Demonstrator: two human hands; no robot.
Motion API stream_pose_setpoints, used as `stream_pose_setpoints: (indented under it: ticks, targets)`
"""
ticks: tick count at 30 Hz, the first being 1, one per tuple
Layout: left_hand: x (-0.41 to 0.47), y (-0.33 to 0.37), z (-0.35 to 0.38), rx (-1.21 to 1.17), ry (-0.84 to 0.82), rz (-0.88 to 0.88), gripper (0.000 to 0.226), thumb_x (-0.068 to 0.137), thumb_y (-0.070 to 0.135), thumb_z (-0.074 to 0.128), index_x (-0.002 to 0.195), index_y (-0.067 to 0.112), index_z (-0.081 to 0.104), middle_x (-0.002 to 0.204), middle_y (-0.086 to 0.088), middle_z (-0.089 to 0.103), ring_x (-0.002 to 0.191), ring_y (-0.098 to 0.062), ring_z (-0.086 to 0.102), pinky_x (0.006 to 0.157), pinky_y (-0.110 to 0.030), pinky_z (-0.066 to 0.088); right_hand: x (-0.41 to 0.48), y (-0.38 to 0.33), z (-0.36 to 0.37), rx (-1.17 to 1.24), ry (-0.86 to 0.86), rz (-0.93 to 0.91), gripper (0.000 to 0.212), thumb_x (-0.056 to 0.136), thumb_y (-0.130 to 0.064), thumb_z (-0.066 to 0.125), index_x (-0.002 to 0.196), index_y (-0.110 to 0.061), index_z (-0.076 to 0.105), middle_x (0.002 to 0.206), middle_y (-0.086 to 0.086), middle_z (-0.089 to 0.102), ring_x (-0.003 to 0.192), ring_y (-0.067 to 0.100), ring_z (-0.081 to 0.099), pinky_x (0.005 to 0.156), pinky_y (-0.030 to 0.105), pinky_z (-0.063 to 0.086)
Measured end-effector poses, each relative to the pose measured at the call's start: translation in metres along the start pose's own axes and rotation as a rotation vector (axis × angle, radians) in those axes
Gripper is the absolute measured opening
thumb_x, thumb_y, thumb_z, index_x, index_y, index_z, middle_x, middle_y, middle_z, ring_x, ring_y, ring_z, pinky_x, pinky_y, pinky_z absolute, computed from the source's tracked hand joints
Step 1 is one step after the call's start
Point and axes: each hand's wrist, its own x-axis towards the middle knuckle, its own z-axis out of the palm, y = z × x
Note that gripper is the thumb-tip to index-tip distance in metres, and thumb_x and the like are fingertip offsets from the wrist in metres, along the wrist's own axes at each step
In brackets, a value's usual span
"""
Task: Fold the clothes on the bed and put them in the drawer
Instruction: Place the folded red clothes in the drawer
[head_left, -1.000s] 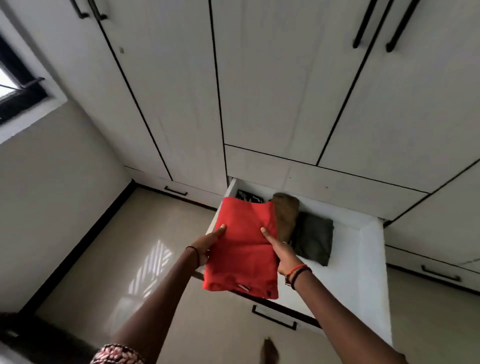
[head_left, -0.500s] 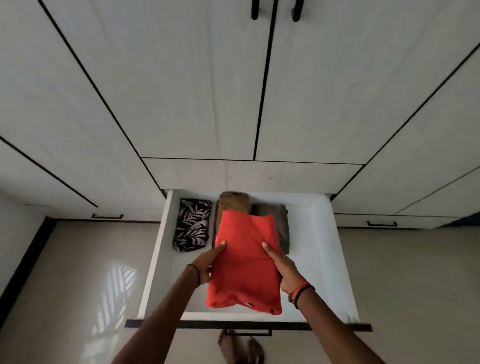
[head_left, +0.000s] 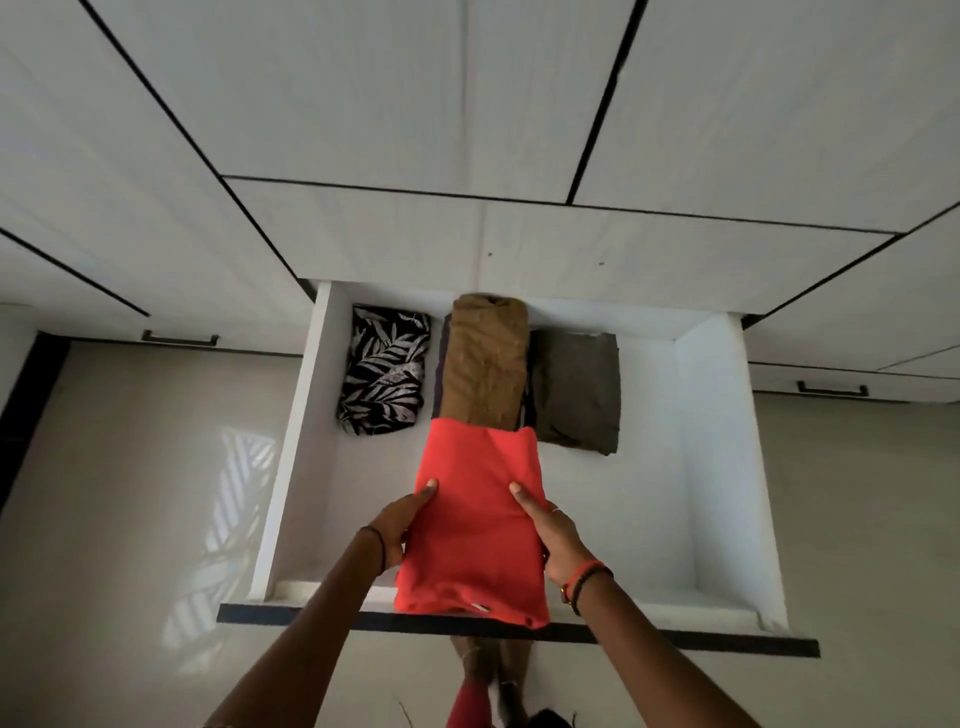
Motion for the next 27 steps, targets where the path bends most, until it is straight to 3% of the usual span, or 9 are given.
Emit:
stream_pose_setpoints:
  ticks: [3, 6, 11, 15, 20, 23, 27]
  targets:
    - [0.026, -0.005, -0.019, -0.039, -0.001, -0.021, 0.065, 0.086, 0.049, 0.060, 0.133, 0.005, 0.049, 0.135, -0.012, 0.054, 0.122, -0.025, 0.052, 0.108, -0.040, 0.037, 0.027, 0.008, 0.016, -0.040, -0.017, 0.041, 0.089, 0.041, -0.057, 0.089, 0.115, -0.014, 0.064, 0.106, 0.012, 0.071, 0.095, 0.029, 0.069, 0.085, 0.046, 0.056]
    - [0.046, -0.006, -0.037, -0.055, 0.027, -0.043, 0.067, 0.085, 0.052, 0.059, 0.132, 0.005, 0.050, 0.135, -0.008, 0.054, 0.123, -0.024, 0.051, 0.110, -0.039, 0.036, 0.049, 0.008, 0.034, -0.076, -0.019, 0.090, 0.070, 0.058, -0.048, 0.084, 0.113, -0.011, 0.064, 0.106, 0.015, 0.070, 0.094, 0.029, 0.069, 0.082, 0.045, 0.056]
    - [0.071, -0.004, -0.065, -0.049, 0.101, -0.056, 0.070, 0.086, 0.053, 0.057, 0.137, 0.007, 0.046, 0.140, -0.011, 0.050, 0.127, -0.024, 0.047, 0.113, -0.040, 0.032, 0.090, 0.014, 0.057, -0.160, -0.037, 0.166, 0.110, 0.022, -0.058, 0.091, 0.117, -0.011, 0.062, 0.108, 0.015, 0.069, 0.094, 0.029, 0.069, 0.085, 0.051, 0.054]
    - [0.087, 0.001, -0.077, -0.011, 0.191, 0.012, 0.061, 0.091, 0.046, 0.056, 0.133, 0.003, 0.050, 0.132, -0.014, 0.054, 0.122, -0.028, 0.052, 0.104, -0.038, 0.040, 0.106, 0.019, 0.075, -0.097, -0.112, 0.196, 0.084, 0.049, -0.051, 0.086, 0.120, -0.016, 0.060, 0.115, 0.012, 0.067, 0.099, 0.027, 0.067, 0.083, 0.048, 0.055]
    - [0.139, -0.011, -0.105, 0.141, 0.303, 0.137, 0.071, 0.084, 0.055, 0.058, 0.132, 0.004, 0.052, 0.132, -0.017, 0.055, 0.117, -0.033, 0.055, 0.104, -0.046, 0.042, 0.119, 0.046, 0.086, -0.041, -0.186, 0.162, 0.076, 0.059, -0.052, 0.081, 0.125, -0.025, 0.056, 0.118, 0.003, 0.068, 0.106, 0.024, 0.065, 0.091, 0.053, 0.050]
    - [0.141, -0.013, -0.106, 0.174, 0.356, 0.149, 0.057, 0.091, 0.043, 0.056, 0.133, 0.005, 0.051, 0.132, -0.017, 0.054, 0.118, -0.033, 0.054, 0.104, -0.044, 0.041, 0.126, 0.060, 0.084, -0.074, -0.222, 0.165, 0.061, 0.070, -0.046, 0.076, 0.124, -0.032, 0.052, 0.122, 0.000, 0.063, 0.109, 0.024, 0.061, 0.092, 0.056, 0.049]
    - [0.139, -0.020, -0.104, 0.125, 0.365, 0.158, 0.050, 0.091, 0.033, 0.055, 0.131, 0.004, 0.053, 0.131, -0.018, 0.056, 0.117, -0.033, 0.054, 0.104, -0.044, 0.041, 0.131, 0.063, 0.082, -0.076, -0.250, 0.199, 0.064, 0.073, -0.038, 0.076, 0.128, -0.034, 0.045, 0.128, 0.001, 0.058, 0.114, 0.028, 0.057, 0.089, 0.056, 0.050]
